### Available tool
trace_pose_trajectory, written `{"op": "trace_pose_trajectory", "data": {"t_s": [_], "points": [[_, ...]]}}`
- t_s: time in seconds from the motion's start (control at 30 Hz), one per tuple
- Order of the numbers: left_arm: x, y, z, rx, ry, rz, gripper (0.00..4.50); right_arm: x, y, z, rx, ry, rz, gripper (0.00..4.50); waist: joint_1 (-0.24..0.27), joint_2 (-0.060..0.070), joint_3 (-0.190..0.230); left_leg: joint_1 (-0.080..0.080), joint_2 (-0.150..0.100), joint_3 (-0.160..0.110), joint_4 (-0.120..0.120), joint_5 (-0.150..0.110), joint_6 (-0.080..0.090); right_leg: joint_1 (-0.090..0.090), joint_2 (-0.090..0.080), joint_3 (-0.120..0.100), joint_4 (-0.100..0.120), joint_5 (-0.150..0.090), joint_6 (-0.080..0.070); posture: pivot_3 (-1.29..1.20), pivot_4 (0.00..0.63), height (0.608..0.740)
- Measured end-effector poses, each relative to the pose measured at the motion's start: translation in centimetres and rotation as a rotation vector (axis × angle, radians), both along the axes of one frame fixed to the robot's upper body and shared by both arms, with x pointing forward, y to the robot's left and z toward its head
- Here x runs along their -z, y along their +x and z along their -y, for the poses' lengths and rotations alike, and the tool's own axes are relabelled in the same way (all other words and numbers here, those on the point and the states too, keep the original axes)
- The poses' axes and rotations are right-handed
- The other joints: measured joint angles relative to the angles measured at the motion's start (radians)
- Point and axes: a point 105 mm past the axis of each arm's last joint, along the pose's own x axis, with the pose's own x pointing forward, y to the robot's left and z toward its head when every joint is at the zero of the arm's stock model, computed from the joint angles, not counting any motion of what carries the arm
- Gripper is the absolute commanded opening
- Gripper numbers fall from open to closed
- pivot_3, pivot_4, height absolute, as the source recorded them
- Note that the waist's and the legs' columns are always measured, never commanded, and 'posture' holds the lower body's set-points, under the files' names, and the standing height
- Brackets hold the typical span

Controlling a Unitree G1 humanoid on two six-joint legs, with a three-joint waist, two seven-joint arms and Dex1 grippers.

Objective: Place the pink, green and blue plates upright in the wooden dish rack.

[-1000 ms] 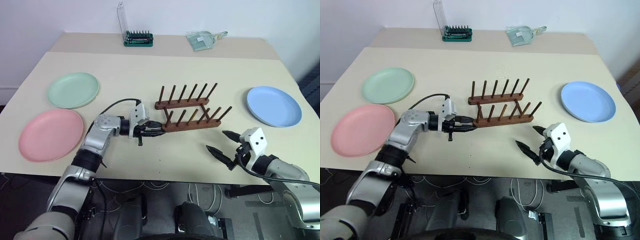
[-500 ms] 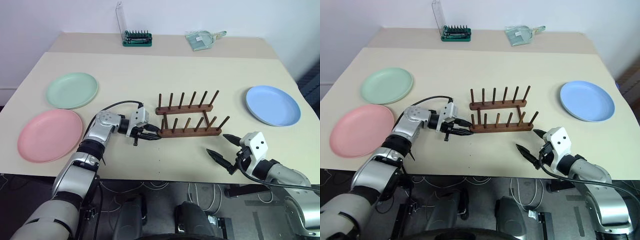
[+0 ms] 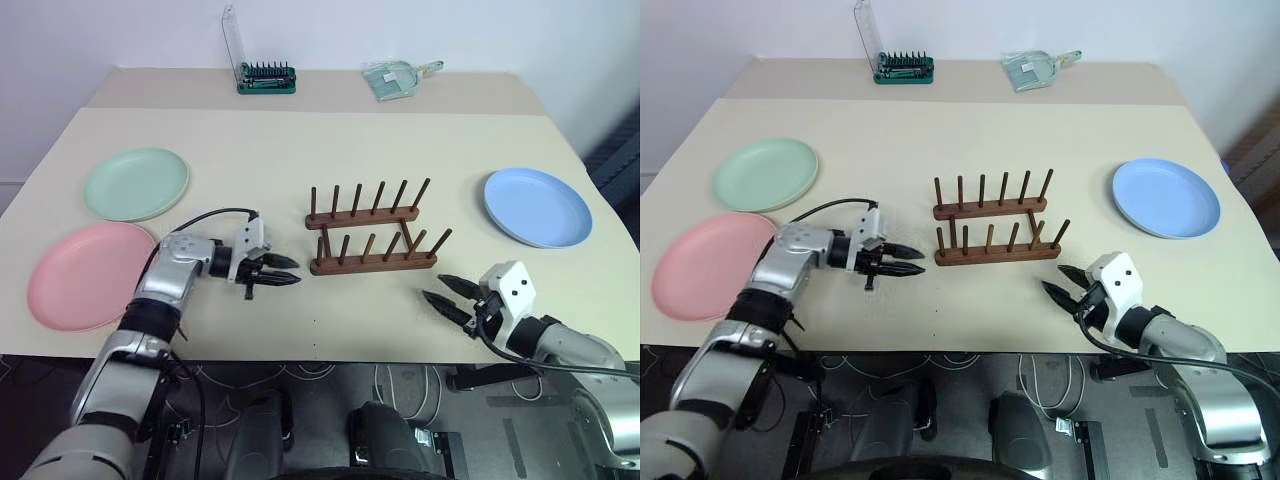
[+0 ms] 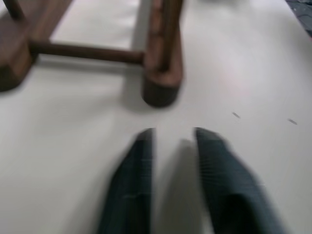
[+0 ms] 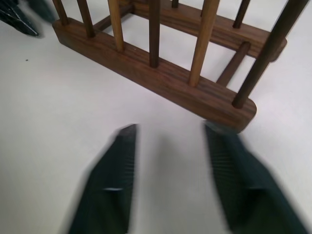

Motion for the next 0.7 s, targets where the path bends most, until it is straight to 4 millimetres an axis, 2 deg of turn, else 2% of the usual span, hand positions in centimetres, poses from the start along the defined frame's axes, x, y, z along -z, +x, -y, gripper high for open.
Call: {"op": "trace_pose_trajectory", "data": {"t_s": [0.17, 0.3, 0.4, 0.7], "points": [[-0.1, -1.6, 1.0, 0.033, 0.007, 0.019, 0.0, 0.9, 0.6, -0.1, 0.003, -0.043, -0.021, 0.07, 0.003, 0.0, 0.0, 0.0, 0.0, 0.0, 0.0, 0.0, 0.0, 0.0, -0.001, 0.0, 0.0, 0.0, 0.0, 0.0, 0.15, 0.732], [-0.1, -2.5, 3.5, 0.062, -0.016, 0.04, 0.0, 2.1, 1.4, 0.2, 0.026, -0.12, -0.053, 0.07, 0.003, 0.0, 0.0, 0.0, 0.0, 0.0, 0.001, 0.0, 0.0, 0.001, 0.0, 0.0, 0.0, 0.0, 0.0, 0.0, 0.15, 0.732], [0.6, -1.9, 4.7, 0.007, 0.001, 0.072, 0.0, 2.3, 2.2, 0.0, 0.033, -0.165, -0.035, 0.07, -0.003, 0.0, 0.0, 0.001, 0.0, 0.0, 0.001, 0.0, 0.0, 0.001, 0.0, 0.0, 0.0, 0.0, 0.0, 0.0, 0.15, 0.732], [0.7, 0.1, 5.1, -0.142, -0.012, 0.145, 0.0, 2.1, 5.2, -0.6, 0.057, -0.217, 0.051, 0.07, -0.003, 0.0, -0.001, 0.003, 0.0, 0.0, 0.002, 0.0, 0.0, 0.003, 0.0, 0.0, 0.001, 0.0, 0.0, 0.0, 0.15, 0.732]]}}
